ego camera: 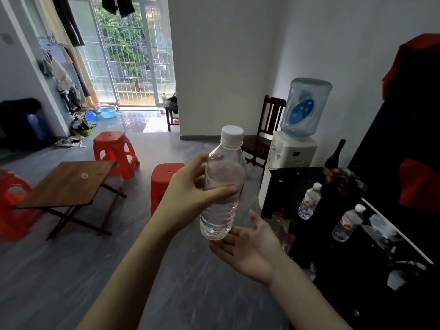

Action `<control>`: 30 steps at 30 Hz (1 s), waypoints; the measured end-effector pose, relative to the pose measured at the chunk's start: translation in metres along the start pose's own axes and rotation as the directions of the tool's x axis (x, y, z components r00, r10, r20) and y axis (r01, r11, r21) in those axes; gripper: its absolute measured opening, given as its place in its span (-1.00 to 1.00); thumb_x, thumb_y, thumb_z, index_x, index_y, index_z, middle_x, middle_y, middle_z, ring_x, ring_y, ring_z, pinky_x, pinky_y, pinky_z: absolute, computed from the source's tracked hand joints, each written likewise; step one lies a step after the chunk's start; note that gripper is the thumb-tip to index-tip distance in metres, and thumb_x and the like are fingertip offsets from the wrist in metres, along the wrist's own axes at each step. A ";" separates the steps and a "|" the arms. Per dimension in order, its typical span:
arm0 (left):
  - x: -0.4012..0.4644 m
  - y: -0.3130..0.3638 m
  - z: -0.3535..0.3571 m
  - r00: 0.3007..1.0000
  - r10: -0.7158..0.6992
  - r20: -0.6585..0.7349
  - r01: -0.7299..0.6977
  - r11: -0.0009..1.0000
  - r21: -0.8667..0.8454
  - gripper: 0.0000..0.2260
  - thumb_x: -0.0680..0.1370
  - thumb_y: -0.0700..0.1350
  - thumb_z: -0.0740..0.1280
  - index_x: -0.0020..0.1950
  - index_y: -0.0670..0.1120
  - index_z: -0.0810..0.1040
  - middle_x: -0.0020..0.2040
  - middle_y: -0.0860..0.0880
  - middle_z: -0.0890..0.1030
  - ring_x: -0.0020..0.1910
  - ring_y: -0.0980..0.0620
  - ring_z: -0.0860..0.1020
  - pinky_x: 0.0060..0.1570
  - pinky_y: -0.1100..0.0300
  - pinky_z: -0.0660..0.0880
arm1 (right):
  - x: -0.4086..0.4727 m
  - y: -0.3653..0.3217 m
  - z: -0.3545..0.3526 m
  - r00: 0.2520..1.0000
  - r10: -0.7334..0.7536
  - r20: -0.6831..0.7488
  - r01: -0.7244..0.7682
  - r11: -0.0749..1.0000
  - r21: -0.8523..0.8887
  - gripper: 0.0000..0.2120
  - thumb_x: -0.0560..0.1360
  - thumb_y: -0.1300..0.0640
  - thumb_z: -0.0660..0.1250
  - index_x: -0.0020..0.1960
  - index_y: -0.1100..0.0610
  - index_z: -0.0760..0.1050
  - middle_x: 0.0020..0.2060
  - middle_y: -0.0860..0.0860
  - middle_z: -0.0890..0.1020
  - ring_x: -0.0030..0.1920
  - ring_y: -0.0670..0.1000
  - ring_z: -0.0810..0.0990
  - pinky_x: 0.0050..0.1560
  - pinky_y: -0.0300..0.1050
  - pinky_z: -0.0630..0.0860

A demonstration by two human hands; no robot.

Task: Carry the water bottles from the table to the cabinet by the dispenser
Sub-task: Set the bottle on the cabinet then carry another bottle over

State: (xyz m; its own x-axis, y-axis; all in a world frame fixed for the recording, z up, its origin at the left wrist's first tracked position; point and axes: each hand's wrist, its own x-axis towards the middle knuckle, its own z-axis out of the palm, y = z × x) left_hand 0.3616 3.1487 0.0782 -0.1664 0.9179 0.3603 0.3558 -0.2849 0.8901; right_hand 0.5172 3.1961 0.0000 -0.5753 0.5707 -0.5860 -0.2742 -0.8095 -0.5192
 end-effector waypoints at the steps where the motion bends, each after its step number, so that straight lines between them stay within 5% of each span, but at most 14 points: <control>1: 0.017 -0.009 -0.009 1.000 0.003 0.003 -0.003 1.000 -0.003 -0.51 0.40 -0.11 0.57 0.28 0.08 0.51 0.07 0.15 0.71 0.06 0.19 0.68 0.04 0.27 0.62 | 0.015 -0.009 0.009 1.000 -0.001 0.000 0.001 1.000 0.003 -0.21 0.58 -0.31 0.04 0.38 0.37 0.43 0.23 0.30 0.59 0.13 0.23 0.59 0.18 0.11 0.47; 16: 0.219 -0.118 -0.081 0.994 0.030 0.103 -0.031 0.999 0.011 -0.51 0.40 -0.05 0.58 0.24 0.18 0.49 0.09 0.22 0.69 0.07 0.20 0.67 0.06 0.25 0.62 | 0.191 -0.125 0.084 0.992 -0.086 -0.090 0.091 0.995 0.051 -0.25 0.60 -0.28 0.04 0.35 0.39 0.45 0.00 0.33 0.67 0.02 0.25 0.62 0.09 0.10 0.51; 20: 0.272 -0.142 -0.079 0.992 0.023 0.127 -0.023 1.000 -0.003 -0.49 0.34 0.08 0.54 0.25 0.20 0.48 0.09 0.23 0.69 0.07 0.21 0.67 0.08 0.22 0.62 | 0.231 -0.160 0.083 0.992 -0.090 -0.090 0.096 0.993 0.070 -0.29 0.61 -0.24 0.07 0.26 0.42 0.48 0.04 0.36 0.66 0.08 0.28 0.61 0.21 0.10 0.47; 30: 0.450 -0.204 -0.028 0.964 0.061 0.260 -0.073 0.997 0.037 -0.47 0.39 -0.01 0.61 0.29 0.10 0.50 0.10 0.09 0.70 0.06 0.11 0.69 0.16 -0.06 0.61 | 0.348 -0.296 0.049 0.982 -0.126 -0.142 0.148 0.976 0.158 -0.32 0.61 -0.22 0.10 0.34 0.38 0.45 0.18 0.35 0.62 0.23 0.28 0.57 0.33 0.13 0.43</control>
State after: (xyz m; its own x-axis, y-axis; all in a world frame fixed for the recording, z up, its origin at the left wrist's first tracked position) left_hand 0.1887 3.6124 0.0662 0.1004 0.9391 0.3287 0.4009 -0.3405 0.8505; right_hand 0.3605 3.6278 -0.0198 -0.4212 0.6818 -0.5981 -0.4742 -0.7277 -0.4956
